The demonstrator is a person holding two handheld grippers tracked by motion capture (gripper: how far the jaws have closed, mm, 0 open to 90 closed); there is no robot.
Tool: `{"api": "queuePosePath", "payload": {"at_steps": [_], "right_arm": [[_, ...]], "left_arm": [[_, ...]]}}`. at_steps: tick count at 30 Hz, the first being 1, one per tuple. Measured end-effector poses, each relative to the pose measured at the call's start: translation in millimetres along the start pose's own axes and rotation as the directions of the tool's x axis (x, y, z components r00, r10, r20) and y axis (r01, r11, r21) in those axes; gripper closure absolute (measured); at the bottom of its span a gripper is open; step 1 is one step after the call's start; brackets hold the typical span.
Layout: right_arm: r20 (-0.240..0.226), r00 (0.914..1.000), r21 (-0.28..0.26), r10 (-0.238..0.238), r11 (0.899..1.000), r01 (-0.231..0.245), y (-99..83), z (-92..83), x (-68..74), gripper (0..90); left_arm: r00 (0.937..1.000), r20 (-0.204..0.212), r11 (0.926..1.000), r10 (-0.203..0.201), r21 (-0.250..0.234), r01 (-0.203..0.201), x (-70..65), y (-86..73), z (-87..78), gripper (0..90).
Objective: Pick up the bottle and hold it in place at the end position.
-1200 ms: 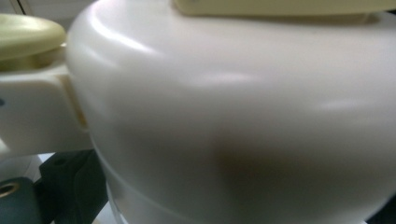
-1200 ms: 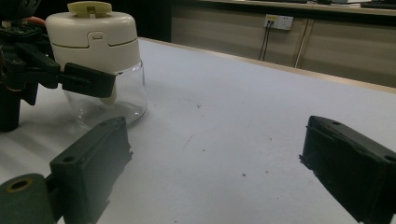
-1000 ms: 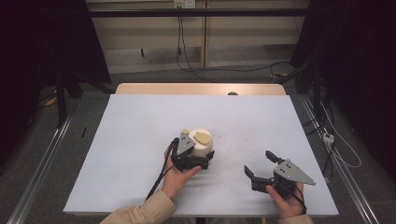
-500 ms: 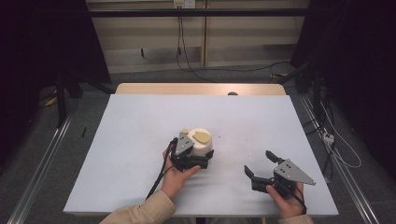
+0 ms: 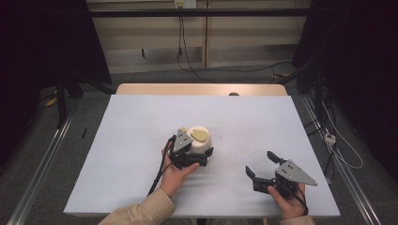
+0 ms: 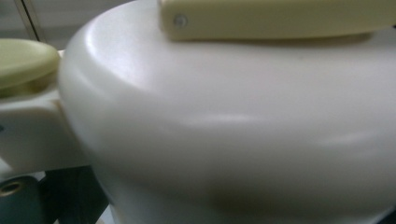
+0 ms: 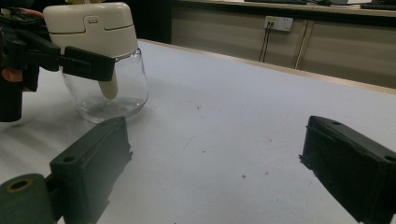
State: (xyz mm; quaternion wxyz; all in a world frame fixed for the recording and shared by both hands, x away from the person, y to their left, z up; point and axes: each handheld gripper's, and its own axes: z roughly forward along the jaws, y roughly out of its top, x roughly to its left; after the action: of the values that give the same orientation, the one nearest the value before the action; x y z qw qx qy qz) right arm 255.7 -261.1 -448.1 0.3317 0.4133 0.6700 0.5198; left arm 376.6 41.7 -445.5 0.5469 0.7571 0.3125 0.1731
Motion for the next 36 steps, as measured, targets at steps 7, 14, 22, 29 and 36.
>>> {"api": "queuePosePath", "payload": {"at_steps": [7,14,22,29,36], "right_arm": [[-0.001,1.0,-0.001,0.003,1.0,-0.003,0.0,-0.1,0.0,6.7],[0.001,1.0,-0.001,0.004,1.0,-0.004,-0.2,0.1,-0.2,6.6],[-0.002,1.0,-0.001,0.004,1.0,-0.004,-0.3,0.3,-0.2,6.6],[-0.003,1.0,-0.004,0.008,1.0,-0.008,-0.6,-0.2,-0.9,6.6],[-0.003,1.0,-0.004,0.009,1.0,-0.009,-0.8,-0.3,-1.3,6.6]], "left_arm": [[1.0,0.002,1.0,-0.008,-0.001,0.008,2.0,6.8,0.2,5.0],[0.9999,-0.003,0.9999,-0.011,-0.008,0.011,5.6,12.7,1.2,5.0],[1.0,-0.005,0.9999,-0.007,0.008,0.007,10.3,17.3,4.2,5.0],[0.9999,-0.004,0.9999,-0.012,0.012,0.012,12.8,22.9,8.1,5.0],[0.9996,-0.006,0.9991,-0.027,0.031,0.027,16.8,21.7,13.1,5.0]]}}
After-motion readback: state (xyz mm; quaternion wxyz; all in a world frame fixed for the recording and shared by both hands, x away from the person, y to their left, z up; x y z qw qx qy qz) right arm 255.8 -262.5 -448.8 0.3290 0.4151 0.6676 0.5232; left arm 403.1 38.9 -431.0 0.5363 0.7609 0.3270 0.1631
